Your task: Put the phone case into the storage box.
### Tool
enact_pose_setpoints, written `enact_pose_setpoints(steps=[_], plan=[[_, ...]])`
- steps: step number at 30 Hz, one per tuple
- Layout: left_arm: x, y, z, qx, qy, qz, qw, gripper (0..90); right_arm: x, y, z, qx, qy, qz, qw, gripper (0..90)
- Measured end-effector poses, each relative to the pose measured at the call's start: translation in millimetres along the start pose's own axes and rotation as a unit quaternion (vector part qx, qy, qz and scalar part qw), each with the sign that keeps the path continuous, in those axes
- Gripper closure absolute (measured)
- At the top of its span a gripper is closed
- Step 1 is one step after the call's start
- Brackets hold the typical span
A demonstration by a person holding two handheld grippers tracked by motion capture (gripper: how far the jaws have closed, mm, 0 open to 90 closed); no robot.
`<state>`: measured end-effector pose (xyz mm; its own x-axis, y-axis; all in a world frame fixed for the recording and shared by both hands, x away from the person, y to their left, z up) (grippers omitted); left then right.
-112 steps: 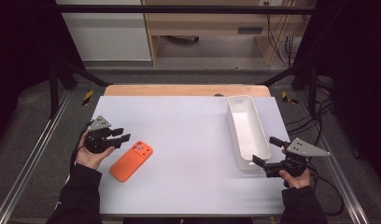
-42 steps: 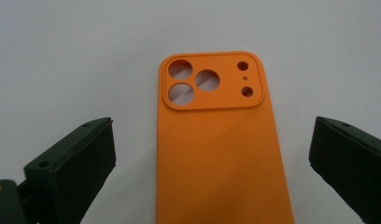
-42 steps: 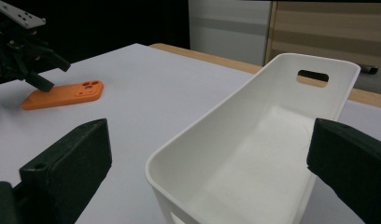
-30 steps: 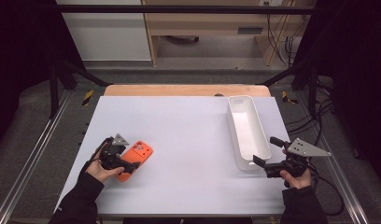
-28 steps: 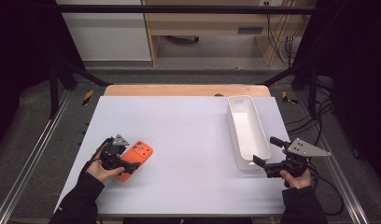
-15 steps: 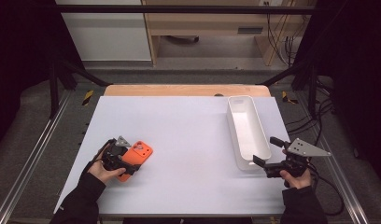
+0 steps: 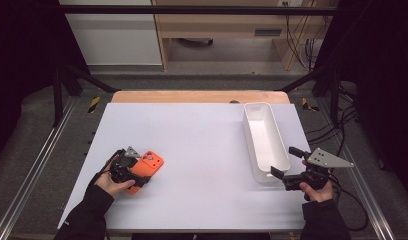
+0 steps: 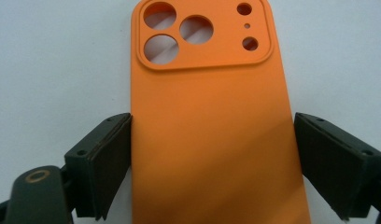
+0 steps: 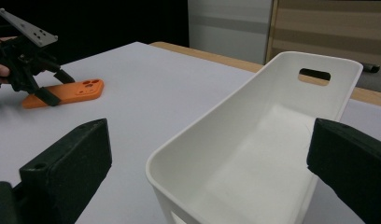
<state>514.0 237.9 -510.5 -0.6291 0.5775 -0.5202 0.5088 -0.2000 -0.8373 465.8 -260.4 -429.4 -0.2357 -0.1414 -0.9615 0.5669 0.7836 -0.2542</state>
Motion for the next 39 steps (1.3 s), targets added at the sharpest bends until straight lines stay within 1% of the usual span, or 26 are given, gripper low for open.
enact_pose_setpoints(steps=[3,9,14,17,23,25,30,33,37,39], plan=[[-0.4,-0.1,0.5,-0.003,0.003,-0.004,1.0000,13.5,0.2,0.3,0.1,0.000,0.000,-0.001,1.0000,0.5],[-0.8,-0.1,0.3,-0.001,0.002,-0.006,1.0000,13.8,-0.2,-0.2,0.0,0.000,0.001,0.000,1.0000,0.5],[-1.7,-0.5,0.4,0.001,0.011,-0.004,0.9999,14.4,-0.3,-0.5,-0.1,0.000,0.001,0.001,1.0000,0.5],[-2.5,-0.8,0.1,-0.001,0.015,-0.001,0.9999,14.6,-0.3,-0.7,-0.1,0.000,0.002,0.001,1.0000,0.5],[-7.6,-8.3,-1.0,0.002,0.008,0.019,0.9998,14.7,-0.2,-0.4,0.0,0.000,0.001,0.001,1.0000,0.5],[-9.2,-10.8,-1.6,-0.001,0.005,0.027,0.9996,14.8,-0.2,-0.4,0.0,0.000,0.001,0.000,1.0000,0.5],[-14.4,-19.4,-1.7,0.001,-0.003,0.048,0.9988,14.8,-0.1,-0.2,0.1,0.000,0.001,0.000,1.0000,0.5],[-17.1,-23.5,-0.3,0.002,-0.002,0.058,0.9983,14.7,-0.2,-0.4,0.1,0.000,0.001,0.000,1.0000,0.5],[-19.8,-27.6,2.1,0.006,0.001,0.064,0.9979,14.7,-0.1,-0.4,0.2,0.001,0.000,0.000,1.0000,0.5],[-21.3,-29.5,3.9,0.004,0.005,0.070,0.9975,14.8,-0.1,-0.4,0.2,0.001,-0.001,0.000,1.0000,0.5]])
Point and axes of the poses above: each handheld gripper's, and its own axes: y roughly forward along the jaws, x roughly out of its underside, z roughly to its right, the point moved 5 cm from there along y, roughly forward along the jaws, and after that the axes turned 10 degrees about -x, right-handed, at the moved point
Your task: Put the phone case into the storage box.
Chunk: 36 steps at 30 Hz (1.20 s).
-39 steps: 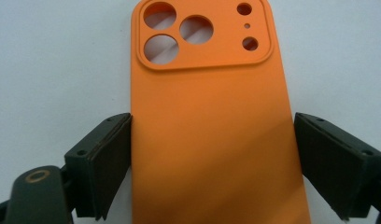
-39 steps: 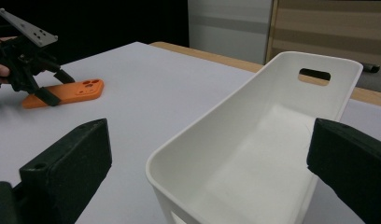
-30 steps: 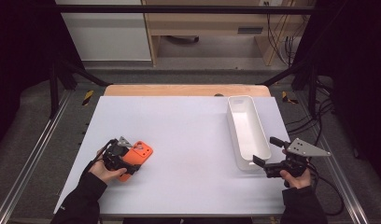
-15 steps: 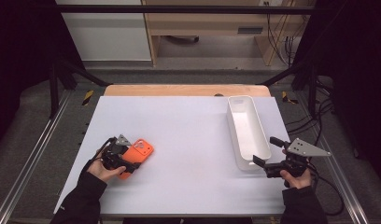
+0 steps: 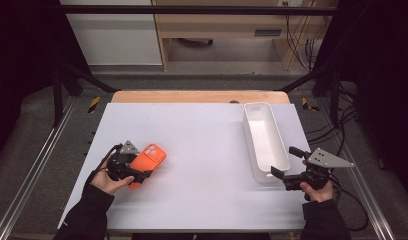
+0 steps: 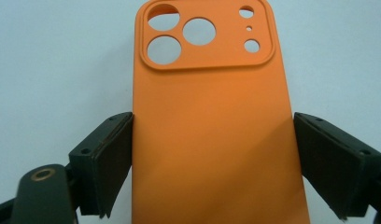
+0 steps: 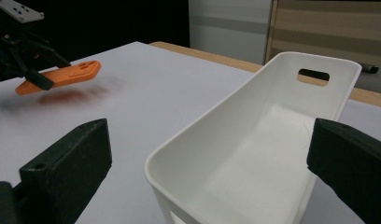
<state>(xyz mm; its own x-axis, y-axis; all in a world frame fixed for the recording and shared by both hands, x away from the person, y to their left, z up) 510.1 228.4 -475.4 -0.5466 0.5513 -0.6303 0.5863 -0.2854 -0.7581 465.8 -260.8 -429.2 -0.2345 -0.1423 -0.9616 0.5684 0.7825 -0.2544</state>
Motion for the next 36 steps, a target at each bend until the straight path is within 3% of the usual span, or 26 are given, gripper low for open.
enact_pose_setpoints(steps=[14,36], plan=[[-17.1,-14.8,17.7,0.019,0.020,0.042,0.9987,14.8,0.4,0.1,-0.1,0.001,-0.007,-0.002,1.0000,0.5],[-36.7,-26.4,57.1,0.057,0.058,0.085,0.9931,14.8,-0.2,2.0,-2.0,0.001,-0.018,-0.004,0.9998,0.5]])
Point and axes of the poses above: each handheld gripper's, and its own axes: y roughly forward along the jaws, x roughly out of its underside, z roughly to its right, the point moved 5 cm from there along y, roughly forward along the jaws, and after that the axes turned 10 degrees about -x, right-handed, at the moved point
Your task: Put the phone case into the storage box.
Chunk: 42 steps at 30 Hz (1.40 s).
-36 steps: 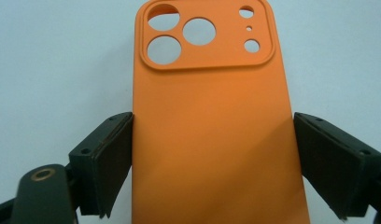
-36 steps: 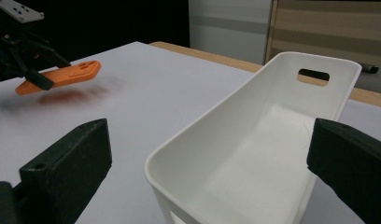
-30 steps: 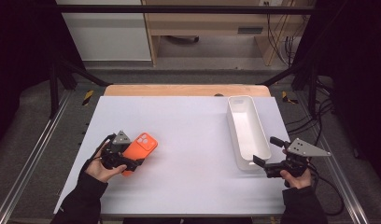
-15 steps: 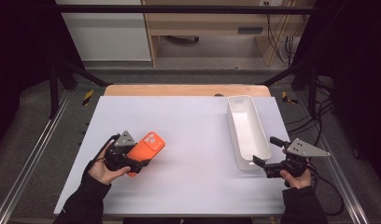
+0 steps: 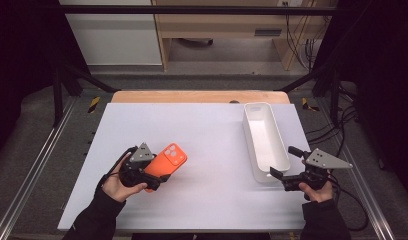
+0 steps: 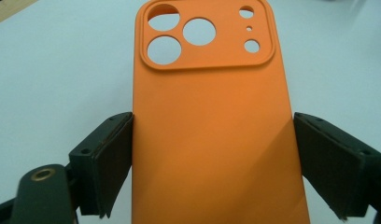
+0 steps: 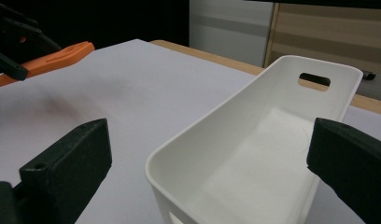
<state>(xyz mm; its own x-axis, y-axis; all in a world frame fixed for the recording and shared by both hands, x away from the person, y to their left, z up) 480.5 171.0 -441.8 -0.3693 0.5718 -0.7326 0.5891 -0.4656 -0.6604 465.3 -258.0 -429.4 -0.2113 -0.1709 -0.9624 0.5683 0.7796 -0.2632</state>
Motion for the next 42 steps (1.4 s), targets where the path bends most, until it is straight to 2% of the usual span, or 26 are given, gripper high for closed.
enact_pose_setpoints(steps=[21,26,42], plan=[[-18.5,-0.9,34.4,0.033,0.045,0.023,0.9982,14.8,-9.2,11.8,-14.8,-0.011,-0.044,-0.014,0.9989,0.5],[-22.1,-1.2,39.1,0.037,0.054,0.024,0.9976,14.8,-14.1,16.8,-21.7,-0.019,-0.060,-0.021,0.9978,0.4],[-33.0,4.4,45.9,0.046,0.079,0.027,0.9954,14.8,-21.2,36.8,-41.9,-0.047,-0.091,-0.049,0.9935,0.5]])
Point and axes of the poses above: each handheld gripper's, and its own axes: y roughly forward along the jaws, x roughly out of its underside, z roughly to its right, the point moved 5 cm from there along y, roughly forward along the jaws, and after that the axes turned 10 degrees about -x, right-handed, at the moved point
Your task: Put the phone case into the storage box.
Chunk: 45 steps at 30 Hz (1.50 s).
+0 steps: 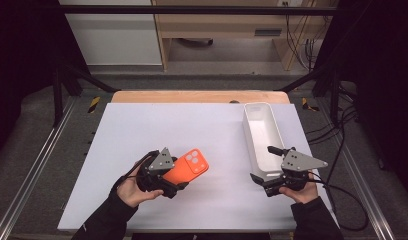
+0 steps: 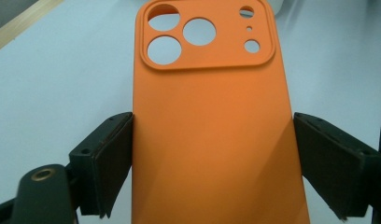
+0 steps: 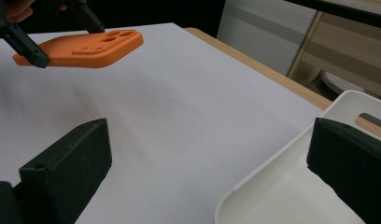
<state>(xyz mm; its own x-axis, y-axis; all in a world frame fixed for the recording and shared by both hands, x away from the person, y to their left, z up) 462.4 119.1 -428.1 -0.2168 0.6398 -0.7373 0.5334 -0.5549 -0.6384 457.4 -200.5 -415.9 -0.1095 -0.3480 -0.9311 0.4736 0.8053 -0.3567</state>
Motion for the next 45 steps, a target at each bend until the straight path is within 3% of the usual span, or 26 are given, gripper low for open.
enact_pose_setpoints(steps=[22,45], plan=[[-15.9,14.3,9.9,0.028,0.034,0.008,0.9990,14.9,-11.7,24.3,-23.1,-0.038,-0.044,-0.027,0.9980,0.6],[-29.9,22.1,25.7,0.060,0.080,0.021,0.9948,14.9,-18.1,48.6,-48.8,-0.099,-0.086,-0.059,0.9896,0.9]])
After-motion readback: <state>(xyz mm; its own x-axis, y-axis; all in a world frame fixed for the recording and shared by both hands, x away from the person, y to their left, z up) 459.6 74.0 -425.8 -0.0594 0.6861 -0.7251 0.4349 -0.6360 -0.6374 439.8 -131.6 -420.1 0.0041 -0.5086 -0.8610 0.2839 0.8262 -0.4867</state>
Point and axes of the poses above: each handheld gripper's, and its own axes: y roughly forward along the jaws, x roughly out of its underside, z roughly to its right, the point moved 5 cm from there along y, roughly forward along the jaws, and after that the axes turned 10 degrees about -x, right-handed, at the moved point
